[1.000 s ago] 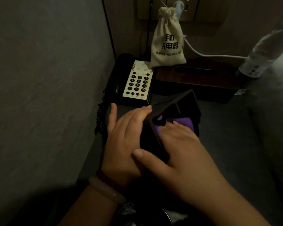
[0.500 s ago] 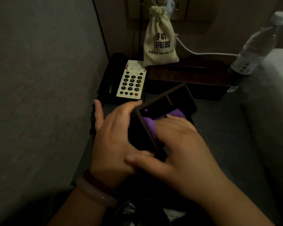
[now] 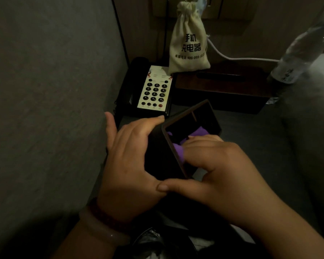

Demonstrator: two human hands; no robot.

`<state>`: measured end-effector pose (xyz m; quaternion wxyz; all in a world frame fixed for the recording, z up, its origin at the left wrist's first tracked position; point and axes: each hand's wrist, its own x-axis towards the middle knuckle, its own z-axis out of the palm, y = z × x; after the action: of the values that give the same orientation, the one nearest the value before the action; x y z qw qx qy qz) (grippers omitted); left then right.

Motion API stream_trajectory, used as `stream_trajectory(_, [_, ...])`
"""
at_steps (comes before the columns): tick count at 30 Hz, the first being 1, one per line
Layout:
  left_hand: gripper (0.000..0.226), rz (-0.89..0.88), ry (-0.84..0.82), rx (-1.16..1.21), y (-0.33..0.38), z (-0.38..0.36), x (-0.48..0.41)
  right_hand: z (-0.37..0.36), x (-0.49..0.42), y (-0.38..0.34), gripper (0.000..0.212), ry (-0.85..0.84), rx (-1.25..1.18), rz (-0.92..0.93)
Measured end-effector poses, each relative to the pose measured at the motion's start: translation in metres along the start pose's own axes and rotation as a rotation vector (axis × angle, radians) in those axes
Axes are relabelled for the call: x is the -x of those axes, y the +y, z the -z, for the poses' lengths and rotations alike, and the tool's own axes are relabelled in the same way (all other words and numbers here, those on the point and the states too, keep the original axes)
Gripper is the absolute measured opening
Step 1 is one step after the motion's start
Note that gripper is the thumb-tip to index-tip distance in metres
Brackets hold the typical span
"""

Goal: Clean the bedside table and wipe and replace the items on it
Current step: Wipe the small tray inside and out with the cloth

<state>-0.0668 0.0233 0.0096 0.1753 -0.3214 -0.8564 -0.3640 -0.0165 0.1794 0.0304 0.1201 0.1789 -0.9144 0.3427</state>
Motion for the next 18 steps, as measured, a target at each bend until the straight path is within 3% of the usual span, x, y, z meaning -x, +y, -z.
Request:
stream_trajectory(5, [0.079,-0.002,-0.014,0.073,0.003,0.0,-0.001,0.004,0.001,-0.006,0.046,0.077,0.118,-0.017])
stream_trajectory(9, [0.079,0.024,-0.033,0.074,-0.004,-0.002,-0.001,-0.002,0.001,-0.008,0.049,-0.09,0.105,-0.068])
stream_trajectory(13, [0.09,0.016,-0.074,0.011,-0.01,-0.002,0.007,-0.005,0.0,-0.007,0.039,-0.255,-0.012,-0.064])
stream_trajectory(18, [0.089,0.023,-0.096,-0.016,-0.007,-0.004,0.011,-0.004,-0.002,0.005,0.042,-0.241,-0.031,-0.061])
